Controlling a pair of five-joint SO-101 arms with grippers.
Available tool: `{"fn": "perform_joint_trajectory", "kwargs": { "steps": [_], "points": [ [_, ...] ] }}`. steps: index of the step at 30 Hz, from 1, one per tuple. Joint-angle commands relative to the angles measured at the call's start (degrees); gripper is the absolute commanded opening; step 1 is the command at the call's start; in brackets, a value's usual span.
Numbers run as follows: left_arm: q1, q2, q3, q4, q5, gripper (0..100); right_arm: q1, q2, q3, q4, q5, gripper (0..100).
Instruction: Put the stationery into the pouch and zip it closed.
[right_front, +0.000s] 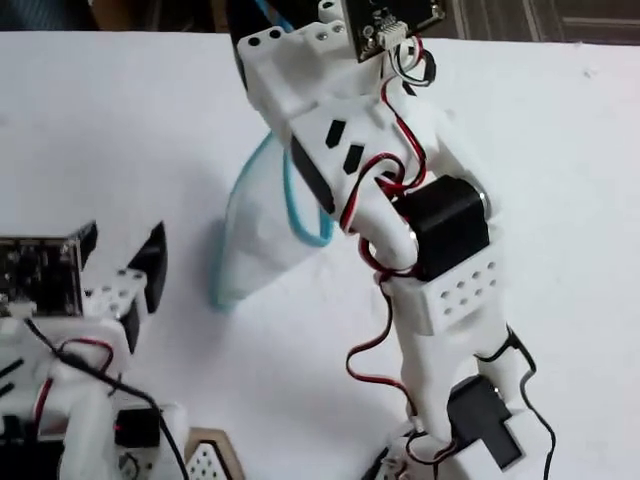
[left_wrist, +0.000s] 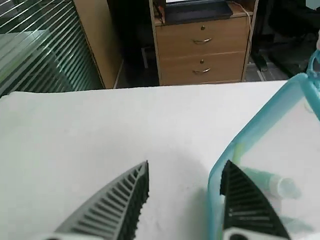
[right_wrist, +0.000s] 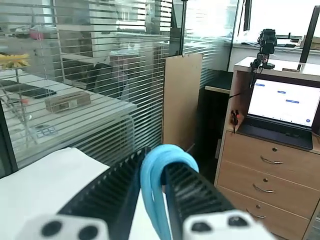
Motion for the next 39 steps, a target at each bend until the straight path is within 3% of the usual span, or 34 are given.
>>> {"fn": "perform_joint_trajectory", "kwargs": {
  "steps": [1, 7, 12, 19, 21, 27, 30, 33, 39],
  "points": [
    [1.8, 6.5, -2.2, -1.1, 5.4, 26, -1.4, -2.9, -0.4, -0.2, 0.1, 1.6],
    [11.2, 16.2, -18.2, 10.6, 6.6, 27, -3.2, -2.4, -0.7, -5.6, 0.5, 1.6],
    [19.6, 16.8, -22.2, 11.7, 7.4, 27, -3.6, -1.8, 1.0, -5.9, 0.5, 1.6],
    [20.2, 17.0, -23.6, 11.1, 24.2, 29, -3.4, -1.5, 1.6, -1.8, 0.4, 1.5],
    [20.5, 17.0, -24.2, 10.0, 26.1, 29, -3.0, -1.6, 1.1, -1.5, 0.5, 1.5],
    [34.8, 17.2, -21.8, 8.7, 25.8, 29, -1.5, -2.6, 1.0, -1.8, 0.4, 1.5],
    [40.0, 18.2, -14.2, 4.7, 21.2, 29, -1.5, -2.3, 1.1, -2.8, 0.4, 1.5],
    [39.3, 21.7, -7.3, 1.2, 18.2, 29, -1.5, -2.3, 1.1, -4.9, 0.5, 1.6],
    [37.1, 29.7, -5.3, -6.1, 18.1, 28, -1.6, -2.2, 2.1, -5.6, 0.2, 1.6]
  ]
}}
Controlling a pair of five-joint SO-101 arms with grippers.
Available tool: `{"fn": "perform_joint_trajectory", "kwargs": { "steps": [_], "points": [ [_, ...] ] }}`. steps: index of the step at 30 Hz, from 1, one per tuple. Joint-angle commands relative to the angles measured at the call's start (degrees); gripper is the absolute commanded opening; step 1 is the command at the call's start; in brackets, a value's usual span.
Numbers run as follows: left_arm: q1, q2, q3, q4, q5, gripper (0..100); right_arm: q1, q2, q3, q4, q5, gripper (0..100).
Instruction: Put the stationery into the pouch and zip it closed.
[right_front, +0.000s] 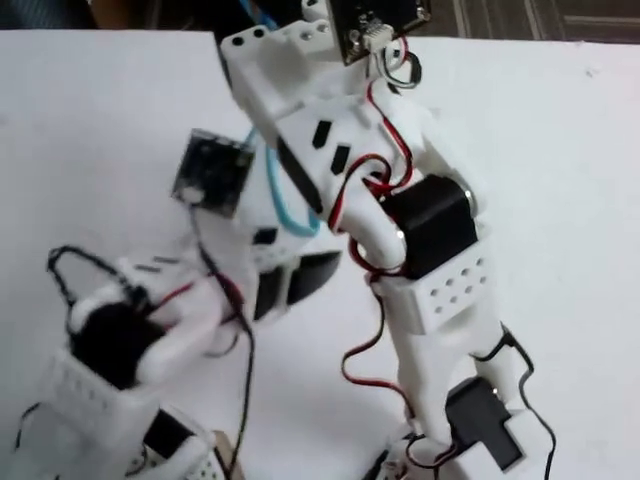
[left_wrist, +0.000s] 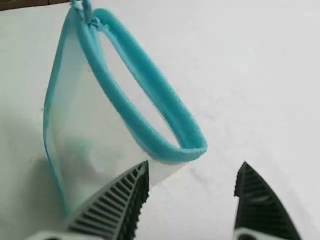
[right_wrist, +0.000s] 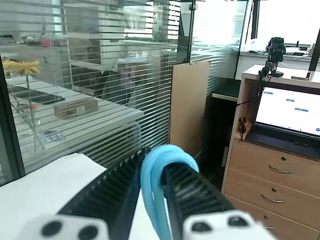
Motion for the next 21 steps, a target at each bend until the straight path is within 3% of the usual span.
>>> {"fn": "perform_joint_trajectory", "kwargs": {
  "steps": [1, 10, 12, 21],
  "points": [
    [-1.6, 4.0, 0.4, -4.3, -0.1, 27, 0.1, -2.2, 0.4, -1.6, 0.2, 1.6],
    [-16.3, 6.8, 0.3, -7.3, -2.5, 3, 4.2, -2.4, 1.3, -1.4, 0.2, 1.6],
    [-18.2, 6.8, 0.4, -6.2, -5.3, 3, 5.3, -2.3, 1.4, -1.4, 0.1, 1.6],
    [-30.5, 2.9, 0.3, -1.9, -4.7, 2, 5.4, -2.3, 1.4, 2.2, 0.1, 1.5]
  ]
}}
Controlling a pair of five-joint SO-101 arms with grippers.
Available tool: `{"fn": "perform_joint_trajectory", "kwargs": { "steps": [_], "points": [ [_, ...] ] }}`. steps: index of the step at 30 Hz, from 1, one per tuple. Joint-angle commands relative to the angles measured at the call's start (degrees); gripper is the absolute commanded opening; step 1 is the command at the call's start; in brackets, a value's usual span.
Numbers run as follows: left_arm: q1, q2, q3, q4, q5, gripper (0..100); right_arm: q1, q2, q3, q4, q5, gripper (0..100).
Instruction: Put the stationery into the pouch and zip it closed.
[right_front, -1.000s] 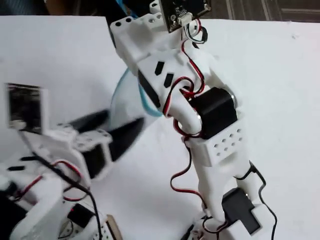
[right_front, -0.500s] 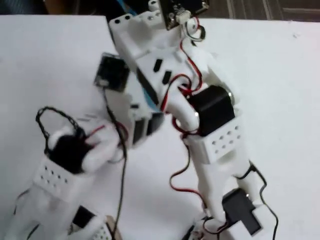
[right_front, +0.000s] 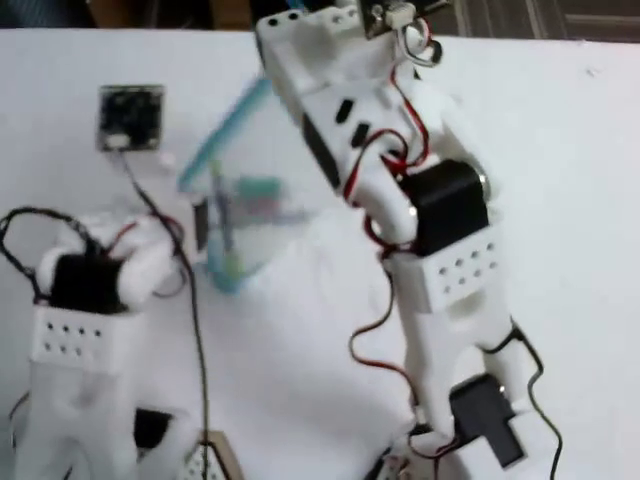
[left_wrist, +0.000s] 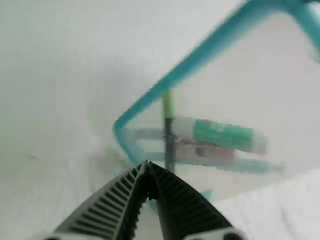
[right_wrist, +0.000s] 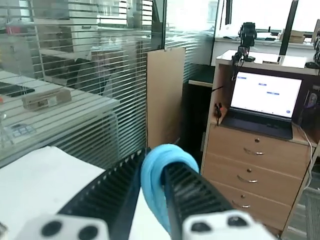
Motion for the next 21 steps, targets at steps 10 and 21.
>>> {"fn": "perform_joint_trajectory", "kwargs": {
  "steps": [10, 21],
  "points": [
    [-11.6, -12.3, -0.2, 4.6, -0.4, 20, -0.6, -2.6, -0.4, 14.5, 0.1, 1.5],
    [-10.6, -28.2, 12.2, 11.6, -14.7, 20, -12.5, -2.0, 0.8, 8.2, -2.3, 1.5]
  ]
}}
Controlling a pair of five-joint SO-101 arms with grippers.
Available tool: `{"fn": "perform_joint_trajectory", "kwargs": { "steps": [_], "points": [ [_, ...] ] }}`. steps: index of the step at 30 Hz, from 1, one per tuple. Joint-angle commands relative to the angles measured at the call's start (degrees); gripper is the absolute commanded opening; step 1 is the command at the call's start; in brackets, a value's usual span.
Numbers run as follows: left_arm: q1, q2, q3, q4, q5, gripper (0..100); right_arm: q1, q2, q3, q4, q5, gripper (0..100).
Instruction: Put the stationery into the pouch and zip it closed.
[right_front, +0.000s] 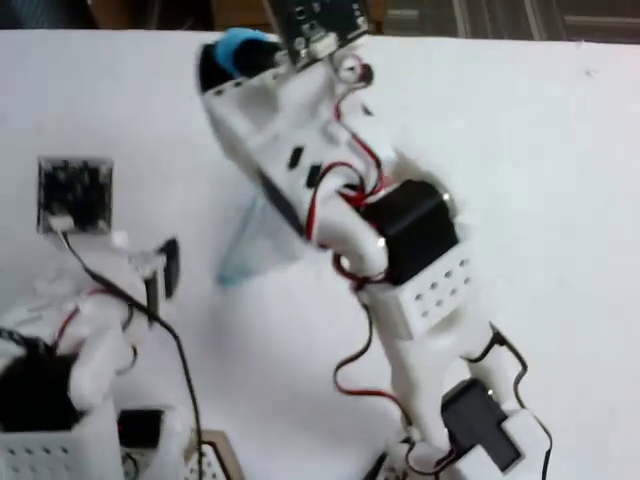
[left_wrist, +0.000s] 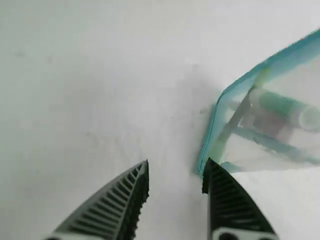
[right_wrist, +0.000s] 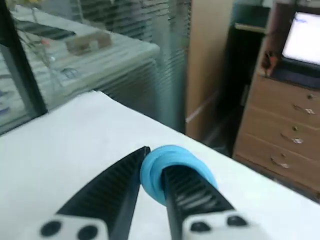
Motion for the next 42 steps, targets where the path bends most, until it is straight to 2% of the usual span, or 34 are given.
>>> {"fn": "perform_joint_trajectory", "kwargs": {
  "steps": [1, 5, 8, 18, 25, 31, 42],
  "points": [
    [-5.1, -7.0, 7.0, -2.7, -2.2, 20, -2.2, -1.8, 0.9, -2.1, -0.7, 1.5],
    [-16.8, -12.4, 15.5, -7.6, -2.2, 22, -1.6, -1.6, 5.0, 1.4, -0.7, 1.6],
    [-21.3, -13.2, 17.3, -7.8, -2.2, 24, -1.5, -1.6, 6.6, 0.4, -0.8, 1.6],
    [-22.0, -13.4, 17.3, -8.4, -1.8, 25, -9.7, -1.1, 6.9, -11.9, -2.9, 1.6],
    [-23.3, -13.5, 17.1, -8.4, -1.8, 25, -8.8, 1.6, 4.2, -25.7, -2.8, 1.5],
    [-22.9, -13.5, 10.2, -7.0, -1.8, 25, -6.7, 10.7, -6.4, -28.5, -2.7, 1.5],
    [-21.9, -13.3, -11.1, 2.9, -1.8, 25, -4.4, 24.5, -36.5, -28.1, -2.3, 1.5]
  ]
}}
